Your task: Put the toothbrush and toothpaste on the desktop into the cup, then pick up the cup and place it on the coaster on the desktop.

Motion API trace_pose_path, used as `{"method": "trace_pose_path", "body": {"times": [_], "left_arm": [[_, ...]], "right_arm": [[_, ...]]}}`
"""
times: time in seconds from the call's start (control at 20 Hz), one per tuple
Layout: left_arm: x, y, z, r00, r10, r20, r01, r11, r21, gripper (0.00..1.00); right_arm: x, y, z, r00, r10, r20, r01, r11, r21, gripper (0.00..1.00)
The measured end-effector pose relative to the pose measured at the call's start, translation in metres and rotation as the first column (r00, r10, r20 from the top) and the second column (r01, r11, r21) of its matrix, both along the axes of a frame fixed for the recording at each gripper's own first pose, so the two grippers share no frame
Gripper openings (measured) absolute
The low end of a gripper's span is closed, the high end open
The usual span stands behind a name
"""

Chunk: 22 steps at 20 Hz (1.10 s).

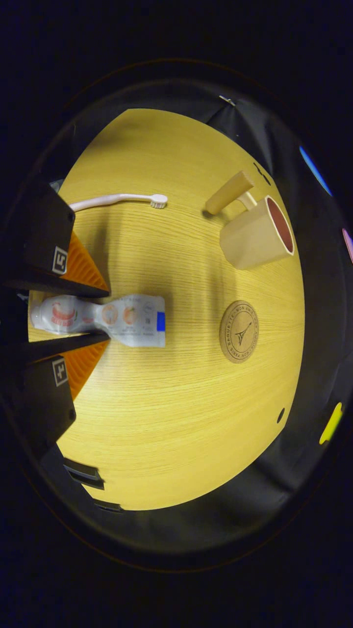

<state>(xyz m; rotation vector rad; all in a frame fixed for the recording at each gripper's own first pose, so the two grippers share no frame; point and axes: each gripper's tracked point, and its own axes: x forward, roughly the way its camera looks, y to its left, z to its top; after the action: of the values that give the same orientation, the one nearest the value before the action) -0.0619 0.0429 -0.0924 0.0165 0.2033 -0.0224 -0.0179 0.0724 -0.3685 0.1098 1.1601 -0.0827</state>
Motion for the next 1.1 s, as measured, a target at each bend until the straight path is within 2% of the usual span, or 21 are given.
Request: {"method": "trace_pose_path", "body": {"times": [0.05, 0.1, 0.15, 0.2, 0.25, 0.4, 0.7, 0.85, 0.95, 1.1], "left_arm": [[0.001, -0.002, -0.002, 1.000, -0.001, -0.004, 0.001, 1.000, 0.000, 0.97], [0.004, -0.005, -0.004, 1.000, -0.003, -0.012, 0.003, 1.000, 0.001, 0.97], [0.005, -0.008, -0.006, 1.000, -0.007, -0.021, 0.007, 1.000, 0.002, 0.97], [0.008, -0.012, -0.011, 0.999, -0.012, -0.034, 0.012, 1.000, 0.004, 0.97], [0.011, -0.016, -0.016, 0.999, -0.016, -0.048, 0.017, 1.000, 0.005, 0.97], [0.021, -0.030, -0.041, 0.991, -0.032, -0.132, 0.033, 0.999, 0.004, 0.97], [0.045, -0.071, -0.098, 0.950, -0.087, -0.301, 0.079, 0.996, -0.039, 0.97], [0.060, -0.083, -0.127, 0.929, -0.064, -0.364, 0.046, 0.997, -0.057, 0.97], [0.073, -0.088, -0.143, 0.922, -0.044, -0.385, 0.034, 0.999, -0.031, 0.97], [0.093, -0.093, -0.168, 0.907, -0.019, -0.420, 0.029, 0.999, 0.016, 0.96]], "right_arm": [[0.002, 0.000, -0.003, 1.000, 0.009, 0.016, -0.009, 1.000, 0.008, 0.37], [0.002, 0.000, -0.002, 0.999, 0.028, 0.027, -0.028, 1.000, 0.014, 0.41], [0.000, 0.001, -0.001, 0.999, 0.042, 0.032, -0.043, 0.999, 0.024, 0.33], [0.000, 0.002, 0.001, 0.998, 0.041, 0.047, -0.043, 0.998, 0.038, 0.33], [0.000, 0.000, 0.001, 0.997, 0.028, 0.066, -0.032, 0.997, 0.065, 0.29], [0.000, -0.003, 0.018, 0.986, 0.012, 0.167, -0.034, 0.991, 0.130, 0.29], [-0.003, -0.009, 0.082, 0.933, 0.053, 0.357, -0.138, 0.967, 0.216, 0.28], [-0.003, -0.015, 0.117, 0.912, 0.014, 0.410, -0.143, 0.948, 0.285, 0.28], [0.001, -0.021, 0.142, 0.894, -0.013, 0.447, -0.148, 0.935, 0.322, 0.28], [0.003, -0.027, 0.174, 0.860, 0.007, 0.510, -0.216, 0.911, 0.352, 0.28]]}}
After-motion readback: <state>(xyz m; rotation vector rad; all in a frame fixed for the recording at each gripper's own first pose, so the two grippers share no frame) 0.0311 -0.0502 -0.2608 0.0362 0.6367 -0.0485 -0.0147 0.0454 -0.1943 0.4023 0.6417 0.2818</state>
